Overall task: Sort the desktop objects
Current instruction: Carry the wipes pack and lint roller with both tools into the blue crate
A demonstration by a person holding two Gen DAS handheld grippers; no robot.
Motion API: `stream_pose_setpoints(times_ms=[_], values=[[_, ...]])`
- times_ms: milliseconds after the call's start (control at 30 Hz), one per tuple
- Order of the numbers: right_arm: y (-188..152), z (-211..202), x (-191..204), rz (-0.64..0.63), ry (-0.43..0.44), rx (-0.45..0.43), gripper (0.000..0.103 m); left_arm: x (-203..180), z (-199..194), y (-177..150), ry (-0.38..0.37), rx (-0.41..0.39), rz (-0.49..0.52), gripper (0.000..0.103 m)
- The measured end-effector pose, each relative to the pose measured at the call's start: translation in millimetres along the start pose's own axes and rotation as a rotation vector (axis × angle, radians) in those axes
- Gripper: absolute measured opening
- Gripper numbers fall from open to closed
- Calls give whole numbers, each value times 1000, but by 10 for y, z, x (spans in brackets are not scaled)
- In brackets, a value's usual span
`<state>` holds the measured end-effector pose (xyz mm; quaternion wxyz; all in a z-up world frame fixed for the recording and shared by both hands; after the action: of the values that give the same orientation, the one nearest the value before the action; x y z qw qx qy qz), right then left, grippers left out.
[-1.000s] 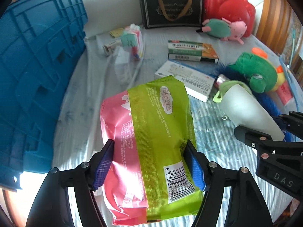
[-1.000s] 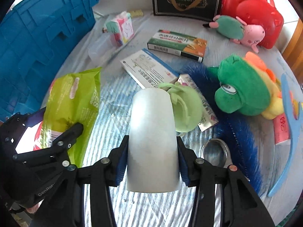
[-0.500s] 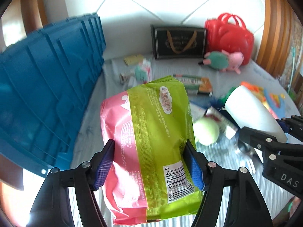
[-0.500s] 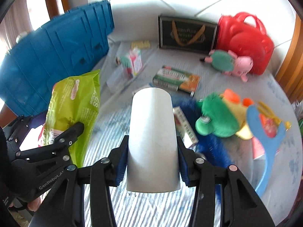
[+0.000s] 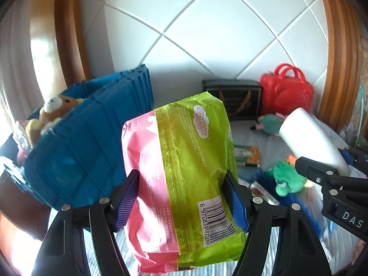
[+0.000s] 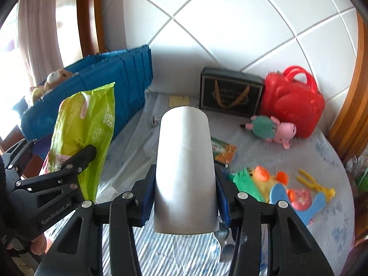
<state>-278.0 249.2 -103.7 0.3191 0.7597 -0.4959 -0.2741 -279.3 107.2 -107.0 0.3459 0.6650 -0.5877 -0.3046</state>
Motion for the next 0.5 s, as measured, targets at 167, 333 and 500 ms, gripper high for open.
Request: stream_pose_setpoints(times_ms=[167,333,500], values=[[345,-133,187,-29,1,-68,45,232,-154,259,11,-50,-29,71],[744,-284,512,-49,4,-150,45,720,-417,691,28,-151,-61,71],[1261,-274,1190,-68,52,-221,45,1411,-598,1156,68,-254,-92,71]])
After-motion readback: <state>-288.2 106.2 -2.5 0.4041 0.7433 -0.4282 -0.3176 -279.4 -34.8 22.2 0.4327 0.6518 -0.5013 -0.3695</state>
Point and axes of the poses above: each gripper's, at about its wrist camera, not at the fingertips, and z roughly the way its jaws point, x to its left, y to its top, the point moved 7 cm from there along z, roughly the way its jaws point, and after that the axes turned 7 degrees about -z, right-handed, at the moved point
